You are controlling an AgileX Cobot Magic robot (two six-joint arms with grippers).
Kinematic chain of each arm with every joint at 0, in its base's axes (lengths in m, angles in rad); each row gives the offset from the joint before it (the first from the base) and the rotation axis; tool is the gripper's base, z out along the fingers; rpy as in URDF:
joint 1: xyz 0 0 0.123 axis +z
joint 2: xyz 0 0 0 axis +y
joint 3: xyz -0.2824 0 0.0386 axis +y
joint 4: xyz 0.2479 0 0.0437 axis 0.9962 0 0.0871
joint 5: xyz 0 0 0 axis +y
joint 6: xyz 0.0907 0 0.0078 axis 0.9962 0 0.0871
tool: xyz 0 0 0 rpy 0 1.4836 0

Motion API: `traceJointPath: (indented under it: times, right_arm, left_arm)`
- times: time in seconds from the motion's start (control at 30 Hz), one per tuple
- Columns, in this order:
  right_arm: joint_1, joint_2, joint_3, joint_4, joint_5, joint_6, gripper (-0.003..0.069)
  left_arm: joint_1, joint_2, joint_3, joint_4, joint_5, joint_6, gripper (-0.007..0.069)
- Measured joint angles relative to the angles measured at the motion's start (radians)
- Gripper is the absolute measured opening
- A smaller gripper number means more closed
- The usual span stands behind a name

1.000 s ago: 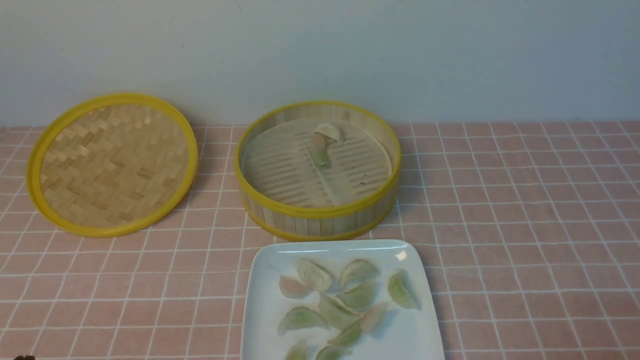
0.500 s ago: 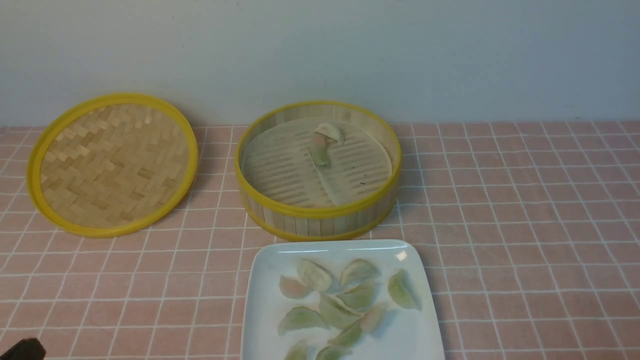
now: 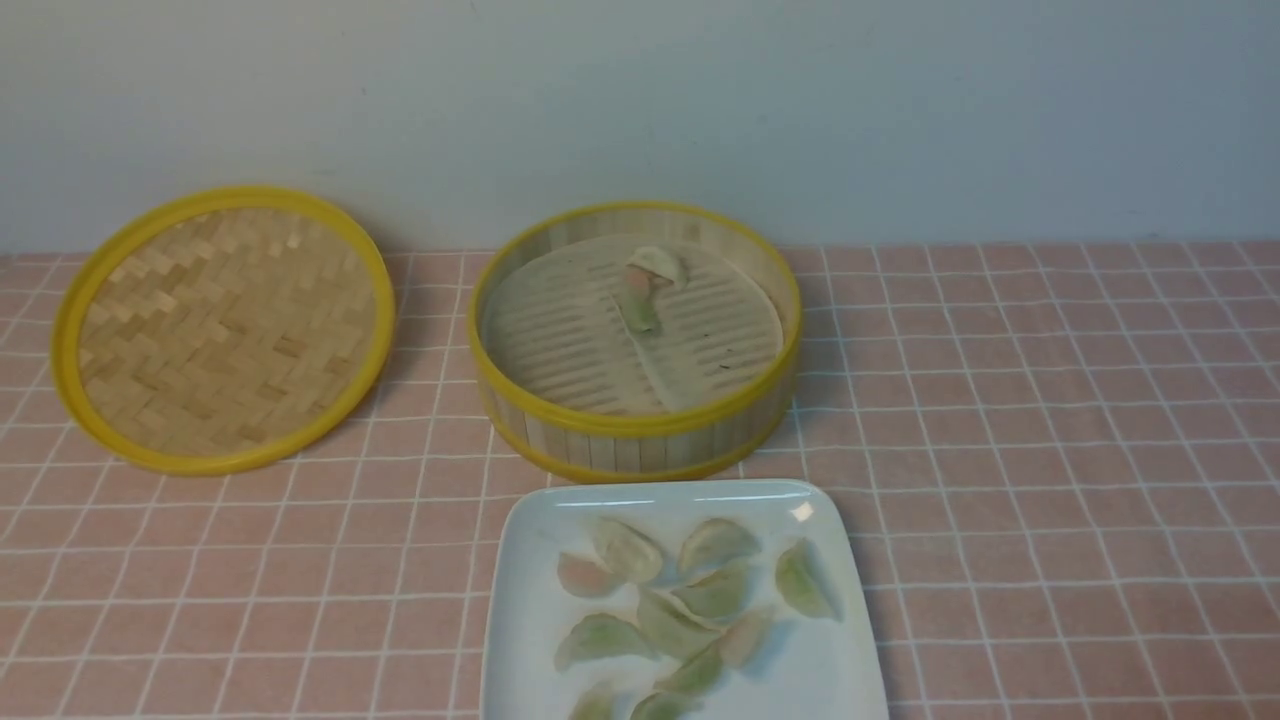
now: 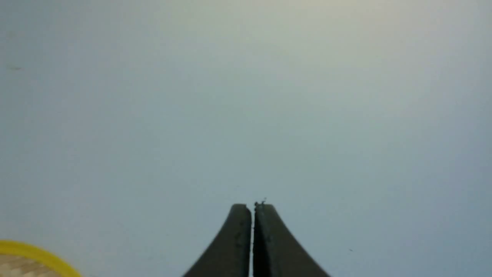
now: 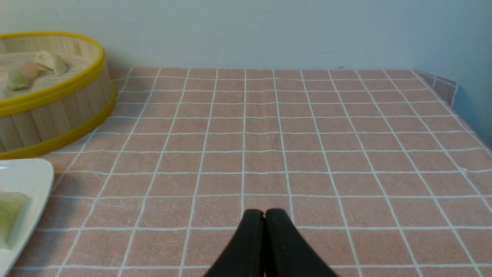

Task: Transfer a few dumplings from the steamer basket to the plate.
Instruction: Use the left arm to grab a dumpling from the steamer

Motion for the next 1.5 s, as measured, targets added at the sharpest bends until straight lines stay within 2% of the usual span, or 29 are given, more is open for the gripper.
traceJointPath:
  times: [0.17, 0.23, 0.3, 0.37, 0.47, 0.63, 0.83, 1.17, 1.37, 1.5]
  right_arm:
    - [0.0, 0.0, 0.0, 0.0, 0.0, 0.0, -0.001]
    - [0.0, 0.0, 0.0, 0.0, 0.0, 0.0, -0.001]
    - [0.0, 0.0, -0.001, 0.0, 0.0, 0.0, -0.001]
    - [0.0, 0.0, -0.001, 0.0, 0.0, 0.0, -0.001]
    - [0.0, 0.0, -0.001, 0.0, 0.0, 0.0, -0.001]
    - [0.0, 0.0, -0.001, 0.0, 0.0, 0.014, -0.001]
    - [0.0, 0.0, -0.001, 0.0, 0.0, 0.019, -0.001]
    - [0.0, 0.0, -0.001, 0.0, 0.0, 0.019, -0.001]
    - [0.0, 0.0, -0.001, 0.0, 0.0, 0.02, -0.001]
    - [0.0, 0.0, -0.001, 0.0, 0.0, 0.02, -0.001]
  left_arm:
    - [0.0, 0.328, -0.4, 0.159, 0.5, 0.012, -0.0006]
    - [0.0, 0.545, -0.601, 0.186, 0.744, 0.07, -0.0006]
    - [0.0, 0.704, -0.76, 0.182, 0.905, 0.145, -0.0006]
    - [0.0, 0.821, -0.845, 0.169, 0.997, 0.212, -0.0006]
    - [-0.005, 1.078, -1.052, 0.104, 1.14, 0.379, -0.0006]
    - [-0.082, 1.351, -1.257, 0.101, 1.191, 0.467, -0.0006]
    - [-0.188, 1.576, -1.434, 0.161, 1.192, 0.477, -0.0006]
    - [-0.234, 1.988, -1.744, 0.167, 1.146, 0.536, -0.0006]
    - [-0.271, 2.244, -1.987, 0.152, 1.193, 0.578, -0.0006]
    - [-0.285, 2.365, -2.119, 0.142, 1.213, 0.58, 0.0027]
